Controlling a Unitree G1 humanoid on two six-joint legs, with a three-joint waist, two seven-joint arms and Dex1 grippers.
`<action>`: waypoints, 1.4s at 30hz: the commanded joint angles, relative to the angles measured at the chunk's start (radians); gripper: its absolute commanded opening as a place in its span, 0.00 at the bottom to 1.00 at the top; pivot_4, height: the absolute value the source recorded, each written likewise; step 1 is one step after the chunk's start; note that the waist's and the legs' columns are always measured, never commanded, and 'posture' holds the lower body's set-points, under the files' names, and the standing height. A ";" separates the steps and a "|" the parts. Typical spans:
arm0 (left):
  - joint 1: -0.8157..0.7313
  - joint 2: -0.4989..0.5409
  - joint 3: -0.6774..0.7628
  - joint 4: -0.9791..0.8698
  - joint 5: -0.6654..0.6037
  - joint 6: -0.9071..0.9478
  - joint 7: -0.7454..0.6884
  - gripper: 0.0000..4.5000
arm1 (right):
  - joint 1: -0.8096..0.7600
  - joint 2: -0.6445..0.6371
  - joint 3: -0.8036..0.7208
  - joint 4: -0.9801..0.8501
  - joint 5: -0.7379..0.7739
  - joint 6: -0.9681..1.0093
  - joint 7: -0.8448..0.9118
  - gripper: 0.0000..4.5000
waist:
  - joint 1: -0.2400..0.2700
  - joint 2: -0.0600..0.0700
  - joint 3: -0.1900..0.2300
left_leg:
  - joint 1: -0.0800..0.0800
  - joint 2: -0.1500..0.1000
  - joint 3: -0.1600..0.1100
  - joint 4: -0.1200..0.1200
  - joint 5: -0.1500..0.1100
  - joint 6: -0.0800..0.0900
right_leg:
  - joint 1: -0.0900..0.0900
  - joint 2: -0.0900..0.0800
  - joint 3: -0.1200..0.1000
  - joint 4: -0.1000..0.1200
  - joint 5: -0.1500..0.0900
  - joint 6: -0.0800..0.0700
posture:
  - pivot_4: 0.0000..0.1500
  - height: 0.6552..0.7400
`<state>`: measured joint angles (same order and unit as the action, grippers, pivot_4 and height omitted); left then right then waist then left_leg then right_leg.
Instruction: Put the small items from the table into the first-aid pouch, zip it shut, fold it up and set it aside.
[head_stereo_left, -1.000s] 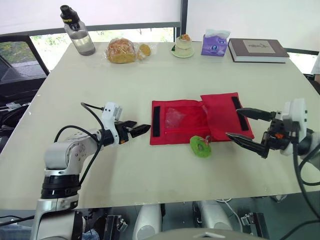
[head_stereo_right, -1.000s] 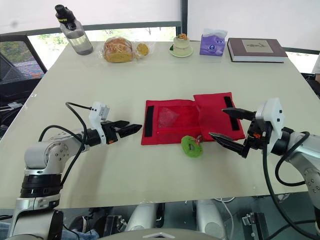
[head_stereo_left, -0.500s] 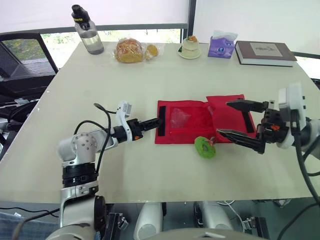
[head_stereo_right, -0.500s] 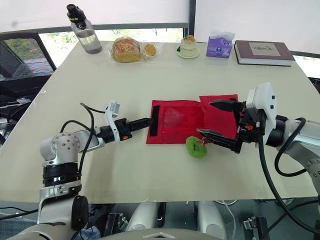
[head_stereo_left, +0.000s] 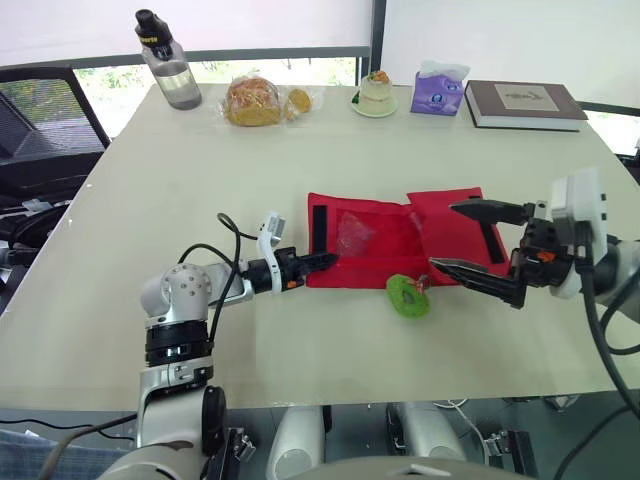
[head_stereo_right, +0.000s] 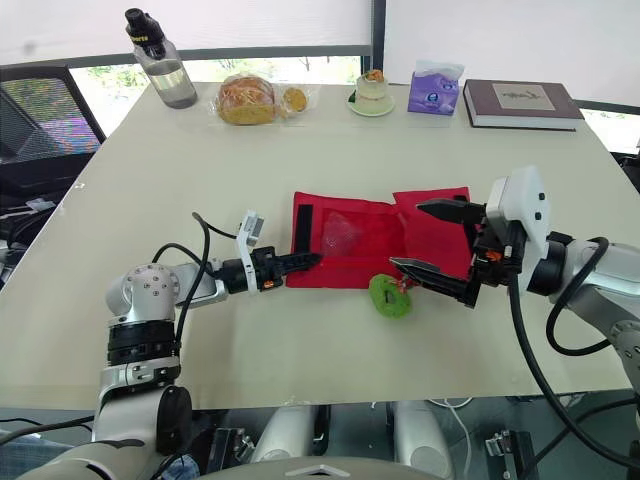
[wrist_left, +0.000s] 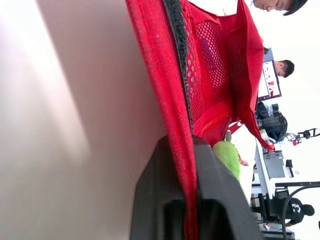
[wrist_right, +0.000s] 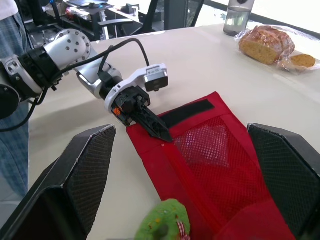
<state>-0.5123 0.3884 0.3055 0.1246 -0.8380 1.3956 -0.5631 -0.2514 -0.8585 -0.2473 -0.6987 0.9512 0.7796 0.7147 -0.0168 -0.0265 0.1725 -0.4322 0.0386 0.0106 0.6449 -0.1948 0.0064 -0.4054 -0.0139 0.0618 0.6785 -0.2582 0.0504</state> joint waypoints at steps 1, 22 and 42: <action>0.015 0.080 0.002 -0.011 -0.012 -0.015 -0.071 0.01 | -0.010 -0.008 -0.009 -0.016 0.000 -0.020 0.000 1.00 | -0.001 0.000 0.000 | 0.000 0.000 0.000 0.000 0.000 0.000 | 0.000 0.000 0.000 0.000 0.000 0.000 | 1.00 1.00; -0.120 0.534 -0.273 0.233 0.157 -0.297 -0.694 0.00 | -0.308 0.194 0.402 0.508 -0.437 -0.296 0.187 0.38 | -0.002 -0.001 0.001 | -0.001 0.002 0.006 -0.004 0.000 0.000 | -0.007 -0.001 0.000 0.000 -0.002 -0.004 | 1.00 1.00; -0.373 0.343 -0.301 0.057 0.071 -0.284 -0.773 0.00 | -0.474 0.414 0.598 1.284 -0.897 -0.736 0.286 0.01 | -0.013 -0.004 0.000 | 0.002 0.002 0.005 0.000 0.000 0.000 | -0.002 0.000 0.000 0.002 0.000 0.000 | 1.00 1.00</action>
<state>-0.8479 0.7381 -0.0116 0.2368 -0.7177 1.1101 -1.3141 -0.7644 -0.4387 0.3183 0.4904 0.1260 0.0174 1.0196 -0.0298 -0.0307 0.1720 -0.4305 0.0405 0.0153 0.6448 -0.1947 0.0064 -0.4073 -0.0143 0.0618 0.6806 -0.2578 0.0504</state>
